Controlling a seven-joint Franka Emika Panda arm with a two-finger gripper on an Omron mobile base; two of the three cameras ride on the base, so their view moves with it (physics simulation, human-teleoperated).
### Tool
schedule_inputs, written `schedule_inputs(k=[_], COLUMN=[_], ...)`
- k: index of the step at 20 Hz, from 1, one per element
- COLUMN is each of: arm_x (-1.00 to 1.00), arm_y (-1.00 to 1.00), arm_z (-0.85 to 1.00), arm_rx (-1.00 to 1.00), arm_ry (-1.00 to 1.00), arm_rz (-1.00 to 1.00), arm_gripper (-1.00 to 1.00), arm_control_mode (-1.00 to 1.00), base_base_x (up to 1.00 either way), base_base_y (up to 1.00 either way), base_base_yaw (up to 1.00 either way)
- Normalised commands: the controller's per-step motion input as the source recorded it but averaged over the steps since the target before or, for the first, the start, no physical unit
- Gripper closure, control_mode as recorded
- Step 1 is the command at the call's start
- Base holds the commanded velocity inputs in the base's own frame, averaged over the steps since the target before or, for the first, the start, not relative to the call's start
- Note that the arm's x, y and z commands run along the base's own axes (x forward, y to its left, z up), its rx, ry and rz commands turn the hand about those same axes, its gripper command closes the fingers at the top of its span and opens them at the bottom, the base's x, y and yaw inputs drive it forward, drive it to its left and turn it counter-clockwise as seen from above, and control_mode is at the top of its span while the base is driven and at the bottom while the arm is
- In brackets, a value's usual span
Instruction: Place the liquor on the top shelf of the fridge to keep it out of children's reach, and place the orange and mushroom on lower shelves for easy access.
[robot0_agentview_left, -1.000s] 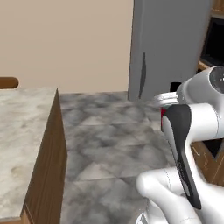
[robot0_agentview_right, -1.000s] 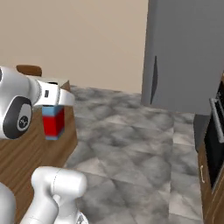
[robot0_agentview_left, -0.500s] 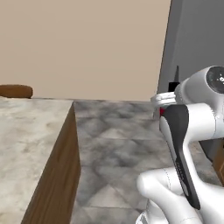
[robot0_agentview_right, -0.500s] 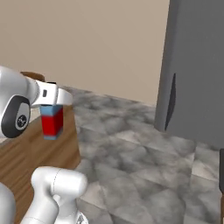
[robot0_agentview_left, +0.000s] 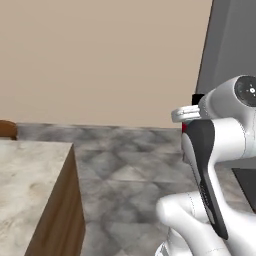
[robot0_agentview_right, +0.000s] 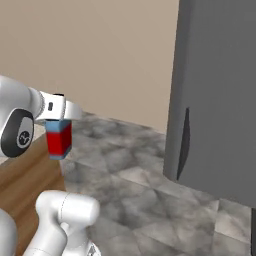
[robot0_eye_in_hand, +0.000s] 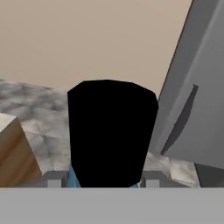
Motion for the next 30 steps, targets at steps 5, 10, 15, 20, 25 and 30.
schedule_inputs(k=[5,10,15,20,25,30], arm_x=[0.00,0.00,0.00,0.00,0.00,0.00], arm_y=[0.00,0.00,0.00,0.00,0.00,0.00], arm_z=[0.00,0.00,0.00,0.00,0.00,0.00], arm_rx=[0.00,0.00,0.00,0.00,0.00,0.00], arm_ry=[0.00,0.00,0.00,0.00,0.00,0.00], arm_rz=[0.00,0.00,0.00,0.00,0.00,0.00], arm_gripper=[1.00,1.00,1.00,1.00,1.00,1.00], arm_control_mode=[1.00,1.00,1.00,1.00,1.00,1.00], base_base_x=[1.00,1.00,1.00,1.00,0.88,0.65], base_base_y=[0.00,0.00,0.01,0.30,0.33,0.21], base_base_yaw=[0.00,0.00,0.00,-0.04,-0.25,-0.45])
